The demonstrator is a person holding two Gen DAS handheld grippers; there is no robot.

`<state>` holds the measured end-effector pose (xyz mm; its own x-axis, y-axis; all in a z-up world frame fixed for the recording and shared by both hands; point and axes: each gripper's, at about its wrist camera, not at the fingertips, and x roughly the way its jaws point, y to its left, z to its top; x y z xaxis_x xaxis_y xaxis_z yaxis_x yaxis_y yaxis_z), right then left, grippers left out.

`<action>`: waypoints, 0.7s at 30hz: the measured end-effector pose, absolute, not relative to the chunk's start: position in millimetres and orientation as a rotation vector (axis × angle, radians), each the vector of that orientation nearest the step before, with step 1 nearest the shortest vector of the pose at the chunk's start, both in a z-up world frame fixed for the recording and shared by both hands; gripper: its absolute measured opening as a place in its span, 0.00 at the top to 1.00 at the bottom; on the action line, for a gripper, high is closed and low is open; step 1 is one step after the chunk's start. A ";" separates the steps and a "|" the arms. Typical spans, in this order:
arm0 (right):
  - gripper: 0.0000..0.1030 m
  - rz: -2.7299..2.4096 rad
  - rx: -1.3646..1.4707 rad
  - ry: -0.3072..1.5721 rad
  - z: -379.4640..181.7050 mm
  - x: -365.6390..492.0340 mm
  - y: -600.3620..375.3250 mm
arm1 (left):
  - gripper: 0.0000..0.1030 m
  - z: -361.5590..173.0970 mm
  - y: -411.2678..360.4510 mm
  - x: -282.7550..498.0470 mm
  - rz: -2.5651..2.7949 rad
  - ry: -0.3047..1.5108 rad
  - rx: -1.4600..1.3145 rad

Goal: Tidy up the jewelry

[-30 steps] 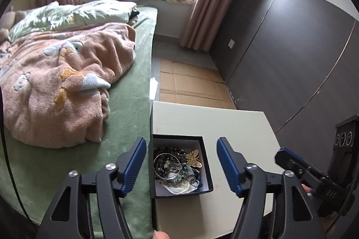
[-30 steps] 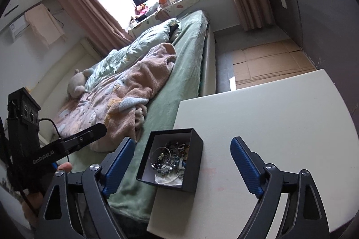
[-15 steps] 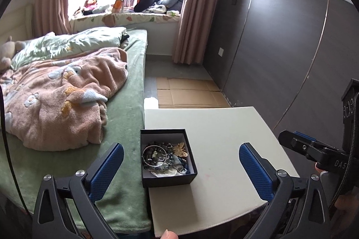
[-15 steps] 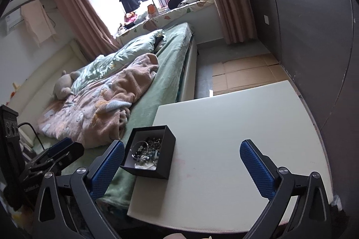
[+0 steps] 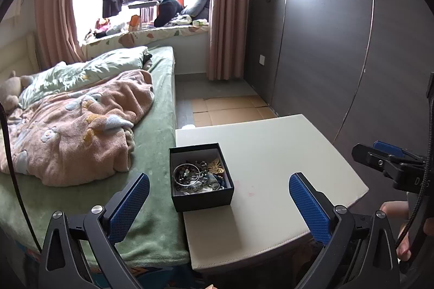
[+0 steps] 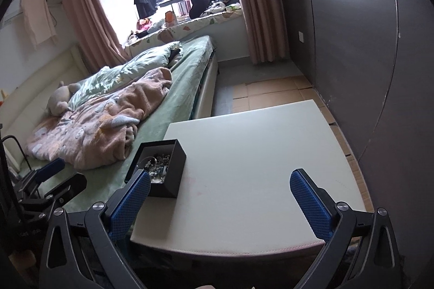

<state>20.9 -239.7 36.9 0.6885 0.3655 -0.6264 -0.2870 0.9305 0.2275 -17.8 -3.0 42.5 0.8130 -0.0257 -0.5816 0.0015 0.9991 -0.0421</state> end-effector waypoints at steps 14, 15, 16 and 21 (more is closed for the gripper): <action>0.00 0.350 0.111 0.684 38.3 -5.7 -258.4 | 0.00 45.2 -5.7 -28.5 -0.023 0.591 -0.055; 0.00 0.352 0.113 0.681 39.3 -6.1 -259.4 | 0.00 45.6 -6.0 -28.9 -0.024 0.590 -0.057; 0.00 0.353 0.115 0.677 40.0 -6.3 -260.7 | 0.00 46.1 -6.0 -29.3 -0.023 0.589 -0.060; 0.00 0.370 0.109 0.675 41.0 -5.7 -257.5 | 0.00 47.1 -5.8 -30.2 -0.024 0.591 -0.061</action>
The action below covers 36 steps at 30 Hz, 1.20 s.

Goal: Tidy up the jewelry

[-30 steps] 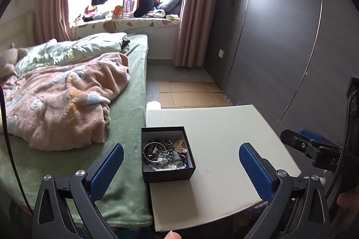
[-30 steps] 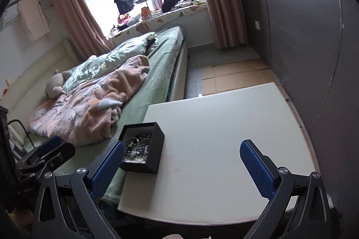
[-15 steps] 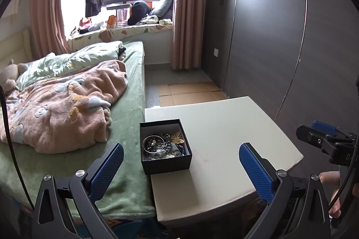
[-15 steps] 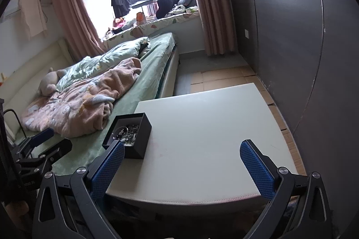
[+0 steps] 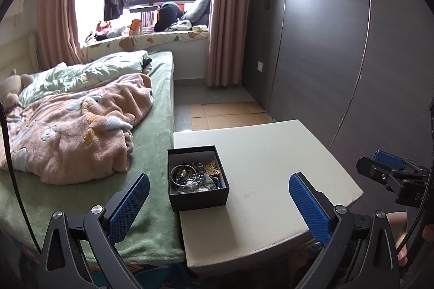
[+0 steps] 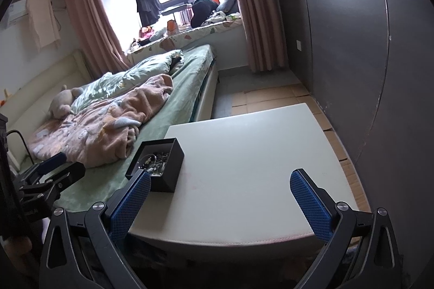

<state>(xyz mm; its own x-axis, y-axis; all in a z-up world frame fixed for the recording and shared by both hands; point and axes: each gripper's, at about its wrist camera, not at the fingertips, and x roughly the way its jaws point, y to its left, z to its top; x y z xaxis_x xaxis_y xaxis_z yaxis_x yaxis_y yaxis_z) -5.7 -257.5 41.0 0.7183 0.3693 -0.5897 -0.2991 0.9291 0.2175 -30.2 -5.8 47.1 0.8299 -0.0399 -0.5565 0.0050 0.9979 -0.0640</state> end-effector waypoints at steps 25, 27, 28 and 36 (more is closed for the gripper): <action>0.00 0.403 0.075 0.696 35.2 -6.4 -248.5 | 0.00 42.0 -6.1 -30.7 -0.011 0.583 -0.079; 0.00 0.401 0.072 0.696 34.7 -6.7 -248.4 | 0.00 41.6 -5.9 -31.4 -0.008 0.581 -0.081; 0.00 0.403 0.073 0.696 34.3 -6.6 -248.3 | 0.00 41.5 -5.2 -31.7 -0.006 0.580 -0.085; 0.00 0.403 0.071 0.697 33.6 -6.8 -246.6 | 0.00 40.8 -2.7 -31.7 -0.007 0.583 -0.093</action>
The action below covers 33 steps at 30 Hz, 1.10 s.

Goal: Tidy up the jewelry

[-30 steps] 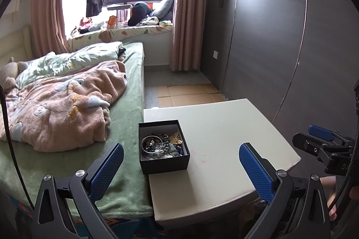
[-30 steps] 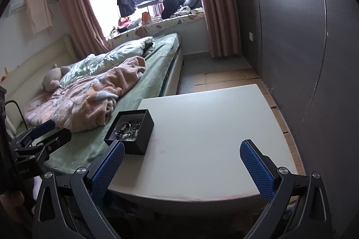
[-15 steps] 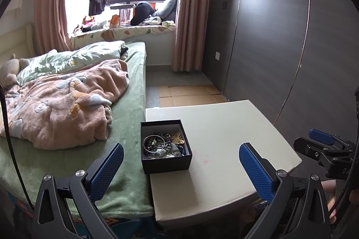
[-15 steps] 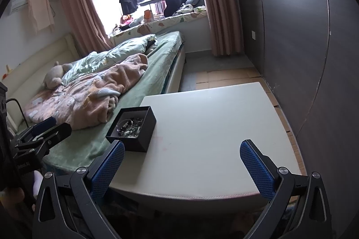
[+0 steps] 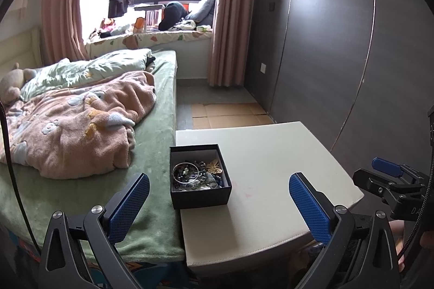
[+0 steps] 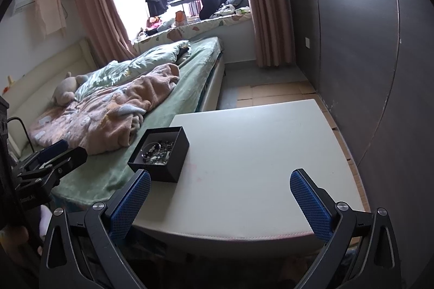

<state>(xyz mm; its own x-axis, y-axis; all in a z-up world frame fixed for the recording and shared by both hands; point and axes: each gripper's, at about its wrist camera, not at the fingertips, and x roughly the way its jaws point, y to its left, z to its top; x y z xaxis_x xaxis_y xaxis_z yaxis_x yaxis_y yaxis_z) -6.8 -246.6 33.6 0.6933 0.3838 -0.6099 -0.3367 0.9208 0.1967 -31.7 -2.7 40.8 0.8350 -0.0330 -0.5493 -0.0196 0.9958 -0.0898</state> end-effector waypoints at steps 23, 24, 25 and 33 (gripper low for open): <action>0.00 0.403 0.072 0.698 33.7 -7.4 -246.7 | 0.00 40.2 -2.6 -32.3 -0.007 0.584 -0.089; 0.00 0.403 0.073 0.698 33.0 -7.5 -246.2 | 0.00 40.2 -2.6 -32.3 -0.007 0.584 -0.090; 0.00 0.402 0.071 0.698 33.3 -7.5 -246.4 | 0.00 40.1 -2.6 -32.4 -0.008 0.584 -0.090; 0.00 0.402 0.072 0.701 33.4 -7.2 -246.7 | 0.01 40.5 -2.3 -34.3 -0.006 0.576 -0.092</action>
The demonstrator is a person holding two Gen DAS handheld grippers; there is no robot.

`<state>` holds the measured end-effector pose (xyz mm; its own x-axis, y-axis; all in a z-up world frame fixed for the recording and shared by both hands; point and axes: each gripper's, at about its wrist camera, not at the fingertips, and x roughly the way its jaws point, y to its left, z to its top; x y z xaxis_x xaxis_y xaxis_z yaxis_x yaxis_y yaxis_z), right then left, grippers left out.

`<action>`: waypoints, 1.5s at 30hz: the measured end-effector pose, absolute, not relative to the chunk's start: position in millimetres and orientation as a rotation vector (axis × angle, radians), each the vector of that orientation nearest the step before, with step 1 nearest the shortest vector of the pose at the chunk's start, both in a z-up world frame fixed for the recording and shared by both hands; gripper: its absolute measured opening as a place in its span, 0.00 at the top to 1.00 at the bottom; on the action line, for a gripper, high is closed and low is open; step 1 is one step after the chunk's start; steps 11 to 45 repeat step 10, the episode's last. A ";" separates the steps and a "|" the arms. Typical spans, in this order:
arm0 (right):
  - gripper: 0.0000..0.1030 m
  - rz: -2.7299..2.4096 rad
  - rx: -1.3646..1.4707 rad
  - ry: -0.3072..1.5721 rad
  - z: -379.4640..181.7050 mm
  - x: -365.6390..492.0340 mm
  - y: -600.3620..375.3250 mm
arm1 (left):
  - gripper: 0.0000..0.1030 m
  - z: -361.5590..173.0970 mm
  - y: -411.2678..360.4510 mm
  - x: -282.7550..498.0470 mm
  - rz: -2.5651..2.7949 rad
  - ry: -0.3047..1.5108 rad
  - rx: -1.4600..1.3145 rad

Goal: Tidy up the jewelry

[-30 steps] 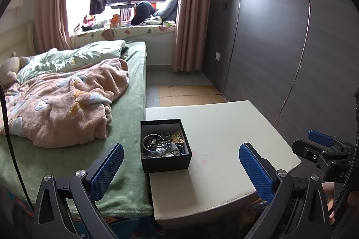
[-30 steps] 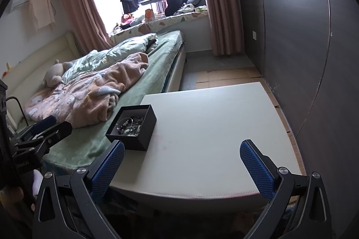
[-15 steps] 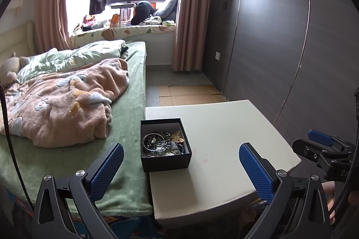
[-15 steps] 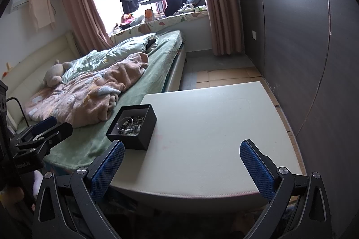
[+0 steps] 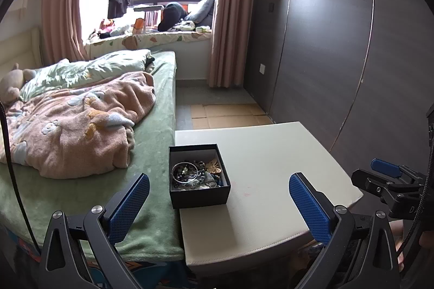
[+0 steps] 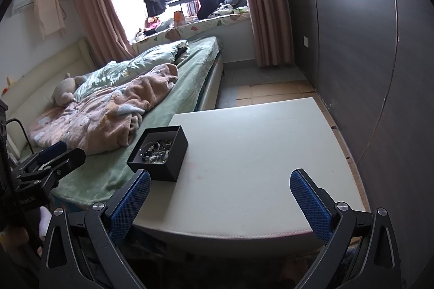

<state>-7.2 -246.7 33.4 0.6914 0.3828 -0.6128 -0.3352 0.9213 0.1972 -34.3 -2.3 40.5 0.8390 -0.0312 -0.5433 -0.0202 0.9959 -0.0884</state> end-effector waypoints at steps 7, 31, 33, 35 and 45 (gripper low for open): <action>0.00 0.399 0.071 0.706 25.7 -7.1 -249.1 | 0.00 40.8 -7.3 -35.9 -0.013 0.571 -0.054; 0.00 0.398 0.070 0.706 26.2 -6.9 -249.1 | 0.00 41.2 -7.9 -36.1 -0.011 0.567 -0.049; 0.00 0.398 0.070 0.706 26.2 -6.9 -249.1 | 0.00 41.2 -7.9 -36.1 -0.011 0.567 -0.049; 0.00 0.398 0.070 0.706 26.2 -6.9 -249.1 | 0.00 41.2 -7.9 -36.1 -0.011 0.567 -0.049; 0.00 0.398 0.070 0.706 26.2 -6.9 -249.1 | 0.00 41.2 -7.9 -36.1 -0.011 0.567 -0.049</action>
